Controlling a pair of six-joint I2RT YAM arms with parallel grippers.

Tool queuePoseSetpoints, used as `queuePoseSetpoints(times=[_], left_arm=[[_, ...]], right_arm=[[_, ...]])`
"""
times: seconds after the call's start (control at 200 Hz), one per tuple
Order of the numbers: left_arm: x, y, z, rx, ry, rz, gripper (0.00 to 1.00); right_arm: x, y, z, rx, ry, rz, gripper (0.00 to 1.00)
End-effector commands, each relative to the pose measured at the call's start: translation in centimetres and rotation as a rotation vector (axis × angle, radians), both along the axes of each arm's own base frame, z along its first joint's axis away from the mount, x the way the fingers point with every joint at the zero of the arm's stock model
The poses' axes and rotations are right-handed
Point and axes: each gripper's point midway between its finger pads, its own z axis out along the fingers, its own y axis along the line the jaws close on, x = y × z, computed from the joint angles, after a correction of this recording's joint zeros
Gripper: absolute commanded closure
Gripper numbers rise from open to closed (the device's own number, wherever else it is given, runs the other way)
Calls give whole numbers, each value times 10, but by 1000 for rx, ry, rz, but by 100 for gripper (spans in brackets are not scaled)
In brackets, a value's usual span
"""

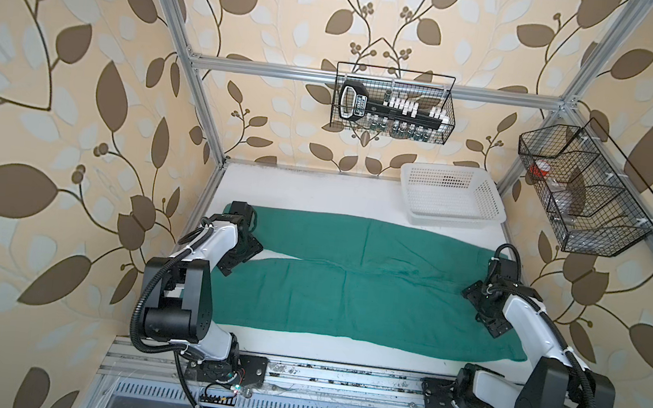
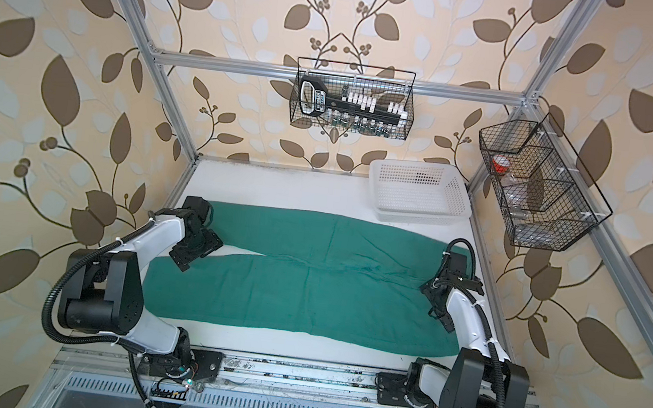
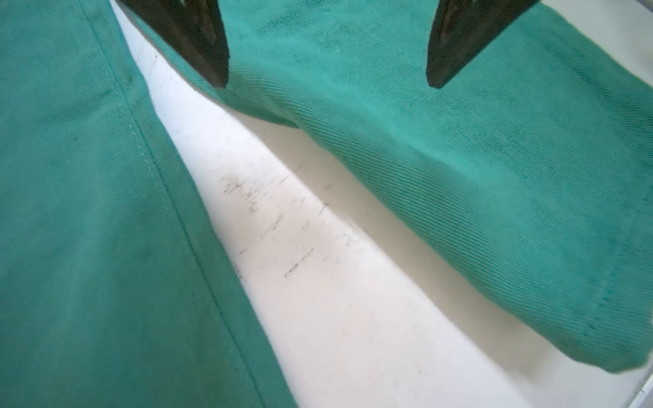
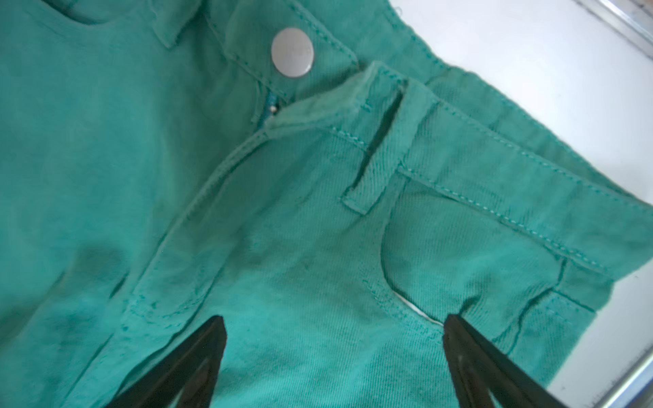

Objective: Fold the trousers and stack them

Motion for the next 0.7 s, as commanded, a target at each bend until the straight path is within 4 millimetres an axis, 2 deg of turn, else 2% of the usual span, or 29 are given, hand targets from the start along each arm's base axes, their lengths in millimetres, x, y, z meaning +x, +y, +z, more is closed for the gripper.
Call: queuePoseSetpoints(times=[0.0,0.17,0.315,0.4,0.51,0.695], left_arm=[[23,-8,24,-38,-73,-53,11],[62,-15,40,-93,-128,-37,12],[94,-10,41,-109,-100,72,13],[116,-6,38,-111,-88,123,13],[145,-4,33,-124,-91,176,15],[177,19,22,-85,-71,277,18]], right_arm=[[38,7,16,47,-126,85,7],[77,-3,41,-37,-167,127,8],[108,-10,53,-101,-172,129,10],[127,-12,52,-104,-163,138,12],[149,-4,45,-64,-170,171,15],[164,0,33,-66,-132,199,14]])
